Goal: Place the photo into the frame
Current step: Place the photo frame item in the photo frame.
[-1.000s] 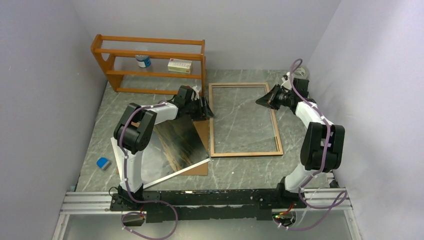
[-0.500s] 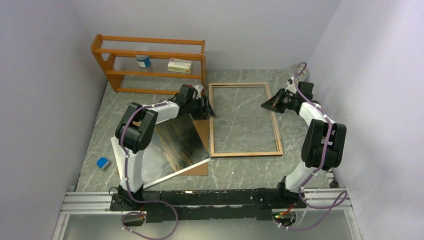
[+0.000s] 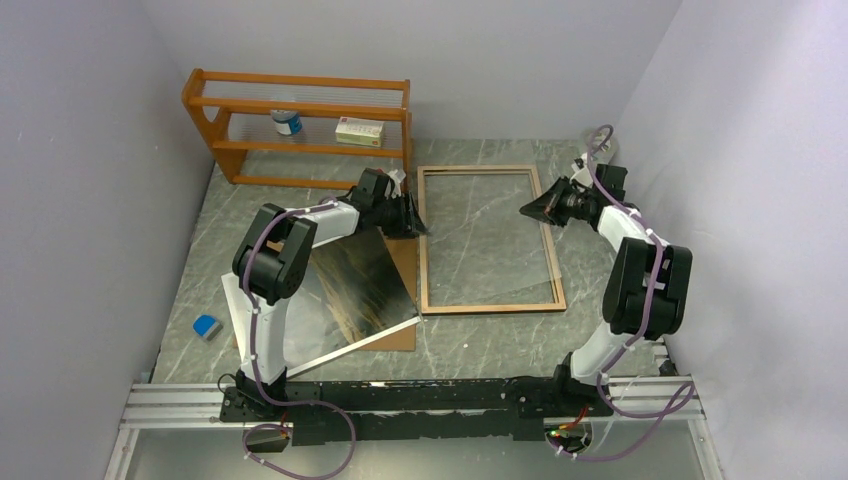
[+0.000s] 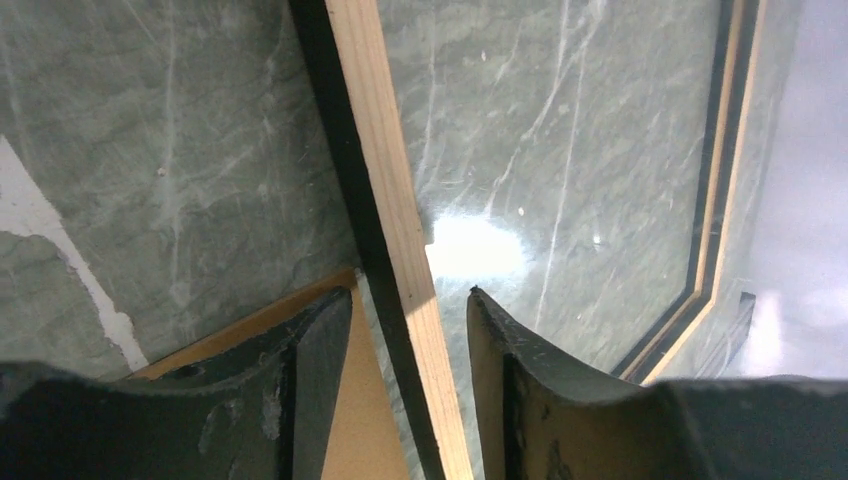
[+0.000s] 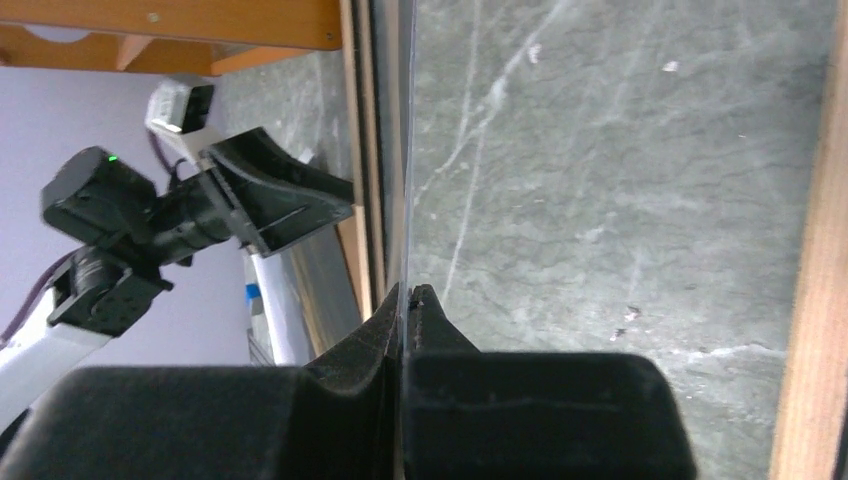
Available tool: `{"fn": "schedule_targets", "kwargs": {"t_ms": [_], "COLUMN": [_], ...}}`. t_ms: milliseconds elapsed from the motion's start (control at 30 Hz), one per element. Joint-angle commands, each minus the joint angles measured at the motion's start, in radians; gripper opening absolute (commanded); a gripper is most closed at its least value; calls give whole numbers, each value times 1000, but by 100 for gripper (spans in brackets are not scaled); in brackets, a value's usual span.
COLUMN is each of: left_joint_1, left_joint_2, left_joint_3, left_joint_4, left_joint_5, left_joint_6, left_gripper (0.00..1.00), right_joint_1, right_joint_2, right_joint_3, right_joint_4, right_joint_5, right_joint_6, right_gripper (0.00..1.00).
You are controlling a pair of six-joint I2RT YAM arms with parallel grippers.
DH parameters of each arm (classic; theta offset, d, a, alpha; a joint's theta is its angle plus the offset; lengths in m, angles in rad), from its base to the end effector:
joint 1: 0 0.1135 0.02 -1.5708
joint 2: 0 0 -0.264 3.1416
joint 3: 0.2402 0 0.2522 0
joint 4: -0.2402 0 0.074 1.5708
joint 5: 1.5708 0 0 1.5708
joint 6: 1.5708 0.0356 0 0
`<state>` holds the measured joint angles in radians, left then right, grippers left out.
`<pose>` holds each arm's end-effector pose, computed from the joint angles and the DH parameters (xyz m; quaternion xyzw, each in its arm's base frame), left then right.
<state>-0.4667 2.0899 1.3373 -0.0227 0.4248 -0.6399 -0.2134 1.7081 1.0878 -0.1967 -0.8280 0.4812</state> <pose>0.3924 -0.2141 0.1446 0.0034 0.9049 -0.3643 0.2200 0.3549 -0.0501 0.2099 0.1505 0.8508 0.4157 0.2840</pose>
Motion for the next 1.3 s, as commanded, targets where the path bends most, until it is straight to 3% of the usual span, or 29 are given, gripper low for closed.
{"fn": "schedule_targets", "kwargs": {"t_ms": [0,200,800,1267], "left_joint_1": [-3,-3,-4,-2], "left_joint_2": [53,64,59,60], "left_joint_3": [-13,-7,-22,-30], "left_joint_4": [-75,-83,-102,-102], "left_joint_5": [-52,-50,-60,-49], "left_joint_6": [20,9,13,13], "left_gripper": [49,35,30,30], "right_joint_1": [0,5,58,68], "right_joint_2": [-105,-129,-111,-31], "right_joint_3": [12,-2,-8,-9], "right_joint_4": [72,94,164,132], "right_joint_5": [-78,-109,-123,-74], "right_joint_6": [30,40,61,-144], "right_gripper": [0,0,0,0]}}
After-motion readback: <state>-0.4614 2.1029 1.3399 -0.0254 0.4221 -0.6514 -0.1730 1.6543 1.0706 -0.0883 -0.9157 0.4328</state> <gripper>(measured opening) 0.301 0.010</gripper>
